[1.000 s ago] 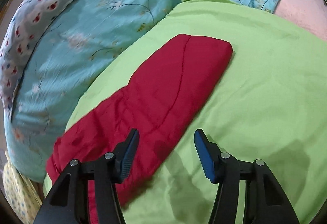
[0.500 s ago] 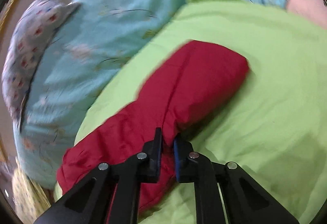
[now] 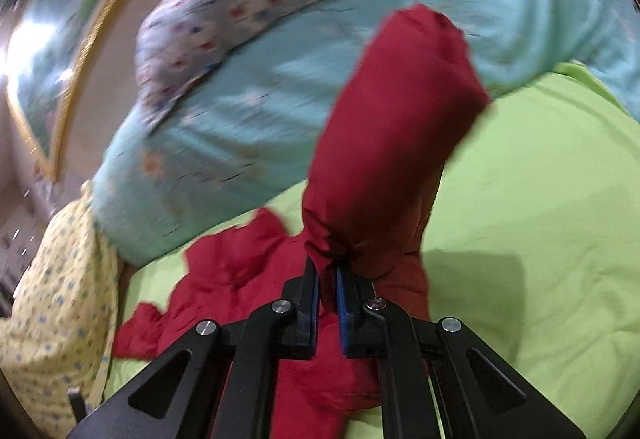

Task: Fold large clothes
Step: 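Lift the sleeve and fold it across the jacket body with the right tool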

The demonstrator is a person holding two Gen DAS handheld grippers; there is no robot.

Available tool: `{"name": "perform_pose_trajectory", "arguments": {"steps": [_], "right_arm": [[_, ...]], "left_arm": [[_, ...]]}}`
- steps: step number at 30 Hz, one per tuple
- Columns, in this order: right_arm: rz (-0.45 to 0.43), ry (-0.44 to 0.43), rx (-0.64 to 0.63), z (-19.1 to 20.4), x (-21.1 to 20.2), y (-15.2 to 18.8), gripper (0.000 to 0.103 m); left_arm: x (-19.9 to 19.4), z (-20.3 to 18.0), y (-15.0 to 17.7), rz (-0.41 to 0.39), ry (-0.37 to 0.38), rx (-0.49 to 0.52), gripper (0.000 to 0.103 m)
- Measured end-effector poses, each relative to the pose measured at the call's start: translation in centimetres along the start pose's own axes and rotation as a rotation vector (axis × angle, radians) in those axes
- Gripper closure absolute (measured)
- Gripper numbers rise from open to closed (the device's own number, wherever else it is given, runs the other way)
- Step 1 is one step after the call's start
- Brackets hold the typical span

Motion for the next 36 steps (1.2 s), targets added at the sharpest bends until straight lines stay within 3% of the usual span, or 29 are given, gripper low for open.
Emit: {"name": "perform_pose_trajectory", "arguments": {"steps": [8,17,27,36], "right_arm": [[0.1,-0.171,-0.124,10.4,2.7,3.0,0.096],[0.261,-0.269,-0.2,18.7,9.2,8.7,0.096],[0.424,-0.275,-0.281,23.0,15.4,15.3,0.096],[0.519,-0.205,-0.295,22.5,20.0,19.4,0.089]], "left_arm": [[-0.6,1.9,0.1,-0.018,0.026,-0.049,0.0],[-1.0,4.9,0.1,-0.036,0.083,-0.126,0.0],[-0.9,7.9,-0.9,-0.046,0.187,-0.217,0.0],[-0.1,9.1,-5.6,-0.076,0.29,-0.262,0.0]]}}
Point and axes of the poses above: each gripper's, at about its wrist camera, not at the fingertips, and x roughly the way its jaws point, z to its left, y to its underside, the point moved 4 cm from there along x, roughly the way its jaws point, and after that the axes turned 1 degree about y, right-handed, at the moved point
